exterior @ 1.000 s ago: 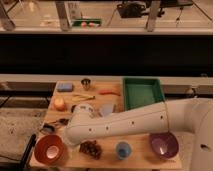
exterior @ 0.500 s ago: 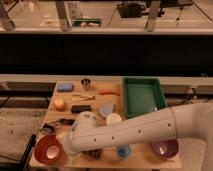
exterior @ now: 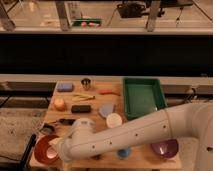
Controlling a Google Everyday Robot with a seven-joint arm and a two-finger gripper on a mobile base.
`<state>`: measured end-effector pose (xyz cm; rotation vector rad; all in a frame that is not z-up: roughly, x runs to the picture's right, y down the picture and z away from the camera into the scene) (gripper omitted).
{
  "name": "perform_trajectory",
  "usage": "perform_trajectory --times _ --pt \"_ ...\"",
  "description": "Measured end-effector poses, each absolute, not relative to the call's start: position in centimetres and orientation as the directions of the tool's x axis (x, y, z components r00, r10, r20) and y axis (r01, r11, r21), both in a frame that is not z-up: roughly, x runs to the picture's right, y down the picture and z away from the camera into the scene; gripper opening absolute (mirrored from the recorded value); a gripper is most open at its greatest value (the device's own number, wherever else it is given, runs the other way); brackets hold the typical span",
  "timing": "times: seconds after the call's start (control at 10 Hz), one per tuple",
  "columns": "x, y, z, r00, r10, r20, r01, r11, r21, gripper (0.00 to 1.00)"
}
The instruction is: Stack bowls on top of each other
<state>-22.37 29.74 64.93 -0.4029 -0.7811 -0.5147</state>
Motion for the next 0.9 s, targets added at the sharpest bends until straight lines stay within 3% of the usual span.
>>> perform_trajectory --times 0.4,0.9 --pt "-25.1 31.4 66.3 0.524 -0.313 0.792 0.609 0.788 -0.091 0.80" --pt "-23.7 30.5 70.3 0.547 -0.331 0.769 0.606 0.790 -0.091 0.80"
